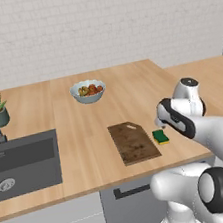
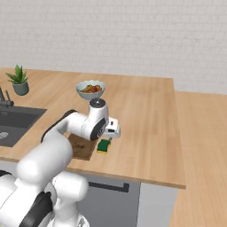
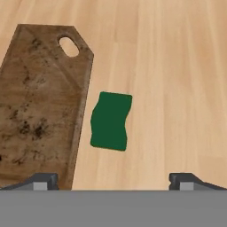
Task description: Pick up the sponge from the counter and clean the cutting board by briefly scrubbing or pressing down on the cutting board. Once finished, release the sponge.
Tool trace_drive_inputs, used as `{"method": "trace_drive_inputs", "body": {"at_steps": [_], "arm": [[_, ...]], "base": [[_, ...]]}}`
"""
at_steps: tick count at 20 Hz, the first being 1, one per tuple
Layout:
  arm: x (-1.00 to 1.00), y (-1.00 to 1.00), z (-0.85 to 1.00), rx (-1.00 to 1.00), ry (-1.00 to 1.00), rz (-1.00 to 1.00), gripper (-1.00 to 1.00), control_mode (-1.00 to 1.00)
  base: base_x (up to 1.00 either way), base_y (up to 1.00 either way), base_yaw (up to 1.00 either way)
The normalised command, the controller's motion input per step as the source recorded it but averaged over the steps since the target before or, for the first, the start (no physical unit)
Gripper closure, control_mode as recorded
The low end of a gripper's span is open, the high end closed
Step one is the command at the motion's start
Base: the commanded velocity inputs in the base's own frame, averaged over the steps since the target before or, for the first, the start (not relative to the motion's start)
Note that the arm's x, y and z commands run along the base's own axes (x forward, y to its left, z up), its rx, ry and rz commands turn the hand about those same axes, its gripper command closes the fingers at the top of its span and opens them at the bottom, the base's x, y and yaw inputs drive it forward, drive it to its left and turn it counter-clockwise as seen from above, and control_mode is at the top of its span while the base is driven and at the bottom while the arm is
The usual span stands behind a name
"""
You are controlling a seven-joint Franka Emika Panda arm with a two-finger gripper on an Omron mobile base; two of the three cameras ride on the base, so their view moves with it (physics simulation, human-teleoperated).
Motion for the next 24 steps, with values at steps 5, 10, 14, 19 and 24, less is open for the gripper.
{"method": "trace_drive_inputs", "body": {"at_steps": [5, 10, 14, 19, 24], "arm": [[0.01, 0.07, -0.37, -0.03, 0.00, 0.00, -1.00, -1.00], [0.00, 0.20, -0.38, -0.05, 0.00, 0.00, -1.00, -1.00], [0.03, 0.07, -0.23, -0.01, 0.00, 0.00, -1.00, -1.00], [0.07, 0.00, -0.13, 0.00, 0.00, 0.00, -1.00, -1.00], [0.10, 0.00, -0.17, 0.00, 0.00, 0.00, -1.00, -1.00]], "base": [[0.00, 0.00, 0.00], [0.00, 0.00, 0.00], [0.00, 0.00, 0.00], [0.00, 0.00, 0.00], [0.00, 0.00, 0.00]]}}
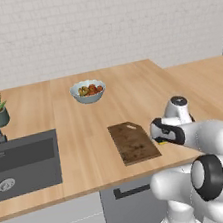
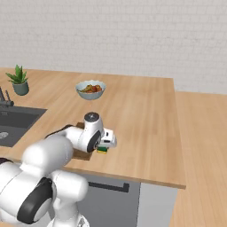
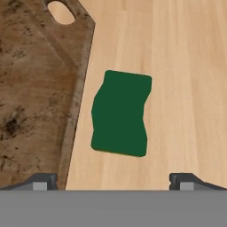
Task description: Pick up the sponge from the counter and clean the cutting board by briefly scrubbing or pressing down on the cutting board. Once finished, release the sponge.
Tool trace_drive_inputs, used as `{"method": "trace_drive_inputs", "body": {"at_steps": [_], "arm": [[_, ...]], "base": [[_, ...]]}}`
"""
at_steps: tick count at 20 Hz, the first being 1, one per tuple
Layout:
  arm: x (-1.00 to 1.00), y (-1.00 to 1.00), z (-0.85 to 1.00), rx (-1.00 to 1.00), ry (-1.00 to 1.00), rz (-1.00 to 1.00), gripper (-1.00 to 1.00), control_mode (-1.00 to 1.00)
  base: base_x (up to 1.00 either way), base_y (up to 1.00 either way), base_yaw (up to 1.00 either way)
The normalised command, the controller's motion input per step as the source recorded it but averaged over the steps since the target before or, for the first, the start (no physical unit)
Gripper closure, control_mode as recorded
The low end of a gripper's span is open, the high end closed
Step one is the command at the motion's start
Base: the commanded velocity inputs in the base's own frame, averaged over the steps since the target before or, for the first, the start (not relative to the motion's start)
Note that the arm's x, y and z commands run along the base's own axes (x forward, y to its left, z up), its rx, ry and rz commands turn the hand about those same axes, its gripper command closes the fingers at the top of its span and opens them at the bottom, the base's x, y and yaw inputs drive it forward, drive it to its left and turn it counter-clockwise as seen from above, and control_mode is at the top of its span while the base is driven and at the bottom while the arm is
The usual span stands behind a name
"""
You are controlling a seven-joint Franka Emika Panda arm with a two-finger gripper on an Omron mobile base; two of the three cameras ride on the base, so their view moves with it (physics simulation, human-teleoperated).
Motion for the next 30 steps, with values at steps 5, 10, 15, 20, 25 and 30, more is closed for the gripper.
{"method": "trace_drive_inputs", "body": {"at_steps": [5, 10, 15, 20, 25, 30], "arm": [[0.12, 0.00, -0.13, 0.00, 0.00, 0.00, -1.00, -1.00], [0.15, 0.00, -0.09, 0.00, 0.00, 0.00, -1.00, -1.00], [0.14, 0.00, -0.12, 0.00, 0.00, 0.00, -1.00, -1.00], [0.13, -0.02, -0.14, 0.00, 0.00, 0.00, -1.00, -1.00], [0.13, -0.02, -0.14, 0.00, 0.00, 0.00, -1.00, -1.00], [0.09, -0.11, -0.12, 0.00, 0.00, 0.00, -1.00, -1.00]], "base": [[0.00, 0.00, 0.00], [0.00, 0.00, 0.00], [0.00, 0.00, 0.00], [0.00, 0.00, 0.00], [0.00, 0.00, 0.00], [0.00, 0.00, 0.00]]}}
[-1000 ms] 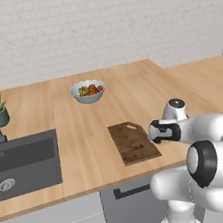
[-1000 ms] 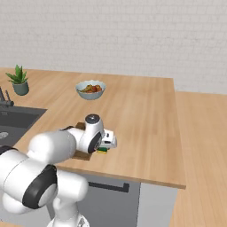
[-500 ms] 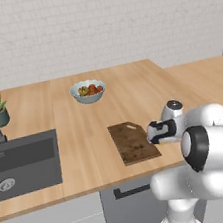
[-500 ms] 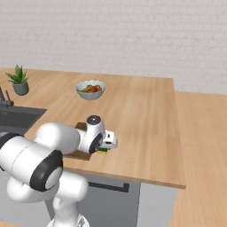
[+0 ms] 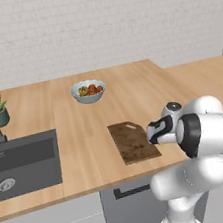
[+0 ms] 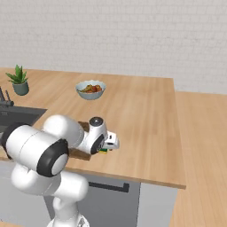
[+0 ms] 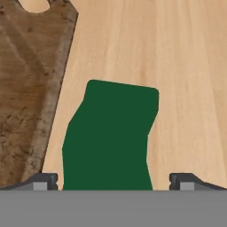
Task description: Pick up the sponge from the counter and clean the cutting board by briefly scrubbing or pressing down on the cutting board. Once finished, release the sponge.
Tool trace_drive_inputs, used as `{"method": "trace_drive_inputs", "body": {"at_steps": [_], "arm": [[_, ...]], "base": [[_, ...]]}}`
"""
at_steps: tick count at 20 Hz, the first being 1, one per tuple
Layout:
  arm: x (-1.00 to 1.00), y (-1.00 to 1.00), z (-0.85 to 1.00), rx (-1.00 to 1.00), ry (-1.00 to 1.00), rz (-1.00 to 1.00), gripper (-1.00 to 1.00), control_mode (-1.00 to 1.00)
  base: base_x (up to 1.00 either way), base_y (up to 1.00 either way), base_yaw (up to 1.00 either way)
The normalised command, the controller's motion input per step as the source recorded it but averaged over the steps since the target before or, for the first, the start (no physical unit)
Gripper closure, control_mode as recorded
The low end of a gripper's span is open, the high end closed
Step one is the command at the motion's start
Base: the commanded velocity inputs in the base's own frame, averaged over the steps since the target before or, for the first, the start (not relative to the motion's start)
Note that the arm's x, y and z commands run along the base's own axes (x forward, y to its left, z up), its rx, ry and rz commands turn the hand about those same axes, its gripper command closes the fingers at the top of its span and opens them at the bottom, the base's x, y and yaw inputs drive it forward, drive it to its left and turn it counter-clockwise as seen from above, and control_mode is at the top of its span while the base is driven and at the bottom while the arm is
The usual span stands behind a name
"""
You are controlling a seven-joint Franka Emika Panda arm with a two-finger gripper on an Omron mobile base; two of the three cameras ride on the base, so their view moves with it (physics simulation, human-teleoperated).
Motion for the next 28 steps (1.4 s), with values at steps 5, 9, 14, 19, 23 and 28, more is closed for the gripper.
{"method": "trace_drive_inputs", "body": {"at_steps": [5, 9, 14, 19, 23, 28], "arm": [[0.09, -0.11, -0.12, 0.00, 0.00, 0.00, -1.00, -1.00], [0.10, -0.01, -0.26, 0.00, 0.00, 0.00, 1.00, -1.00], [0.09, 0.00, -0.42, 0.00, 0.00, 0.00, 1.00, -1.00], [0.06, 0.00, -0.12, 0.00, -0.04, 0.00, 1.00, -1.00], [-0.11, 0.00, 0.14, 0.00, 0.00, 0.01, 1.00, -1.00], [-0.27, 0.01, 0.53, 0.00, 0.00, 0.05, 1.00, -1.00]], "base": [[0.00, 0.00, 0.00], [0.00, 0.00, 0.00], [0.00, 0.00, 0.00], [0.00, 0.00, 0.00], [0.00, 0.00, 0.00], [0.00, 0.00, 0.00]]}}
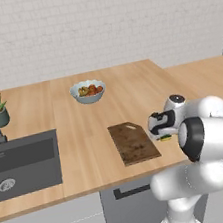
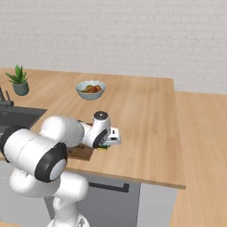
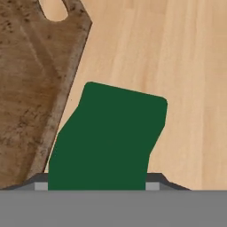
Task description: Pick up the sponge from the counter and clean the cutting board by briefly scrubbing or pressing down on the cutting board. Once finished, release the sponge.
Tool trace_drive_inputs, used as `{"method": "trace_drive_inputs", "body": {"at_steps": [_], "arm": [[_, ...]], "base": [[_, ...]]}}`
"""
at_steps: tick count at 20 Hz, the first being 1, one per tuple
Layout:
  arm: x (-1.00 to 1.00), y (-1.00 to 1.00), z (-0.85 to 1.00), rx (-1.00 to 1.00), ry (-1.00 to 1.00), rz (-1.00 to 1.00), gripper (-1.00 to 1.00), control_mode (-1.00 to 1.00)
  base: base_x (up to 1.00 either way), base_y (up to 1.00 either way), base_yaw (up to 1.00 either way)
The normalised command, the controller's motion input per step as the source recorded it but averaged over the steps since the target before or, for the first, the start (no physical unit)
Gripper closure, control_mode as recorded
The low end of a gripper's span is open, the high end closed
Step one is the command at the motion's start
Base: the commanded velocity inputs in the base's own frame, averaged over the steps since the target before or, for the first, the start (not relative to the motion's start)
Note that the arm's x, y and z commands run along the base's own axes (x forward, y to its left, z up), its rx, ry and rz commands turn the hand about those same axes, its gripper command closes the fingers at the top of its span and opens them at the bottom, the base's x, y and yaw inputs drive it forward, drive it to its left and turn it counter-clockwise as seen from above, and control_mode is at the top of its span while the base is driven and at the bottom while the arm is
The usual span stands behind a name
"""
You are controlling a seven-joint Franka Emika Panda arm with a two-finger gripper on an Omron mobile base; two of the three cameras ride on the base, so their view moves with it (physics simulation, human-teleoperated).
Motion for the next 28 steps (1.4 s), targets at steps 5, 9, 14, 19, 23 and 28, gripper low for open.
{"method": "trace_drive_inputs", "body": {"at_steps": [5, 9, 14, 19, 23, 28], "arm": [[-0.21, 0.19, 0.51, 0.00, -0.05, 0.09, 1.00, -1.00], [-0.05, 0.33, 0.33, 0.00, -0.13, 0.11, 1.00, -1.00], [0.09, 0.43, 0.09, 0.00, -0.08, 0.11, 1.00, -1.00], [0.48, 0.32, 0.00, 0.00, 0.01, 0.04, 1.00, -1.00], [0.56, 0.08, 0.00, 0.00, 0.03, 0.00, 1.00, -1.00], [0.24, 0.02, 0.00, 0.00, 0.01, 0.00, 1.00, -1.00]], "base": [[0.00, 0.00, 0.00], [0.00, 0.00, 0.00], [0.00, 0.00, 0.00], [0.00, 0.00, 0.00], [0.00, 0.00, 0.00], [0.00, 0.00, 0.00]]}}
